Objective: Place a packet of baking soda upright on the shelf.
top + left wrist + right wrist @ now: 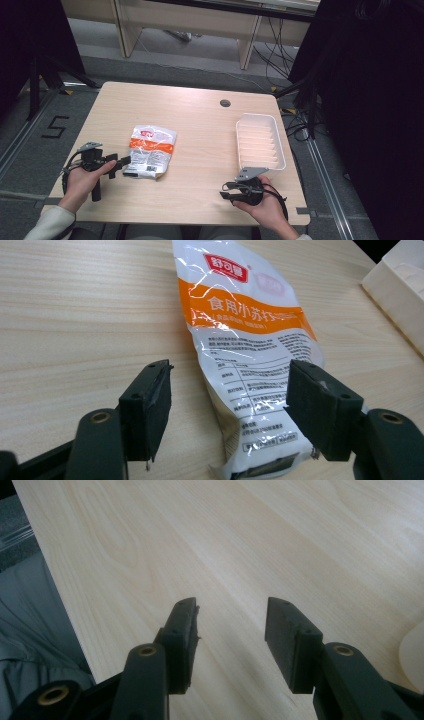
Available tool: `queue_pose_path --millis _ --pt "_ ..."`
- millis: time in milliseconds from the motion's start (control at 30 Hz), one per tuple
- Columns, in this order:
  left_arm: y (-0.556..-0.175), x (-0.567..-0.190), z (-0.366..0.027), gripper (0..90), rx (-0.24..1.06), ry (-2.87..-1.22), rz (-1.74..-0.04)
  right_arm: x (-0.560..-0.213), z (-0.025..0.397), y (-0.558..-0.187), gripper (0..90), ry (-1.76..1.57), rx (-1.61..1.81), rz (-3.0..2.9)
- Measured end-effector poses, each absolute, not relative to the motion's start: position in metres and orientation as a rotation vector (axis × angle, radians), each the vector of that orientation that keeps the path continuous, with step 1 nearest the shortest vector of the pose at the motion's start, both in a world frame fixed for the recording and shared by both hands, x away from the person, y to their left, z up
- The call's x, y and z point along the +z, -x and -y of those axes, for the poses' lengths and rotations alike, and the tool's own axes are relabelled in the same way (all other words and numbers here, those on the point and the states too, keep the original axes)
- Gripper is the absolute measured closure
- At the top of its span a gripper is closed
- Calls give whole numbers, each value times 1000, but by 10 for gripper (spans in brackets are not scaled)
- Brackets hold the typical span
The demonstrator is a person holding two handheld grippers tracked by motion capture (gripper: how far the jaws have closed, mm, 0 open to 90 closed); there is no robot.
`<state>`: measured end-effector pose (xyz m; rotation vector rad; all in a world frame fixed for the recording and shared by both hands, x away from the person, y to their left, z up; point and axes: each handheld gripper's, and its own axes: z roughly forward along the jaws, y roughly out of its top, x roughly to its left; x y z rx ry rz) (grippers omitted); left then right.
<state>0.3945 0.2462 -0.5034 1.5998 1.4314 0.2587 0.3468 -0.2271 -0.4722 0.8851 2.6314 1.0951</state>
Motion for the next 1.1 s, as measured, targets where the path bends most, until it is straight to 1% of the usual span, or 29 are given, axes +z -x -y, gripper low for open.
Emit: queue_pose_path --millis 167,367,500,733,767,867,900,1000,1100 --pt "-406 -500 -242 340 261 -1619 -1429 -467 229 -346 552 -903 1096 -2625" --pt "-418 -497 -240 331 266 -1640 -1435 -471 226 -346 549 -895 1132 -2618" --pt "-432 -495 -238 334 234 -1626 -1453 -470 225 -344 549 -915 1110 -2619" --pt "-450 -497 -236 363 207 -1611 -1479 -470 227 -347 549 -891 1082 -2646" --pt "-452 -498 -235 363 204 -1617 -1482 -473 225 -347 550 -892 1126 -2605" --pt "-456 -501 -236 369 194 -1648 -1488 -472 226 -347 550 -891 1107 -2622" --pt "-457 -503 -235 369 189 -1624 -1496 -472 226 -347 550 -891 1109 -2621" --pt "-459 -505 -237 382 194 -1633 -1511 -472 226 -346 550 -895 1113 -2622" --pt "-462 -509 -235 392 161 -1624 -1519 -470 227 -347 551 -894 1086 -2647"
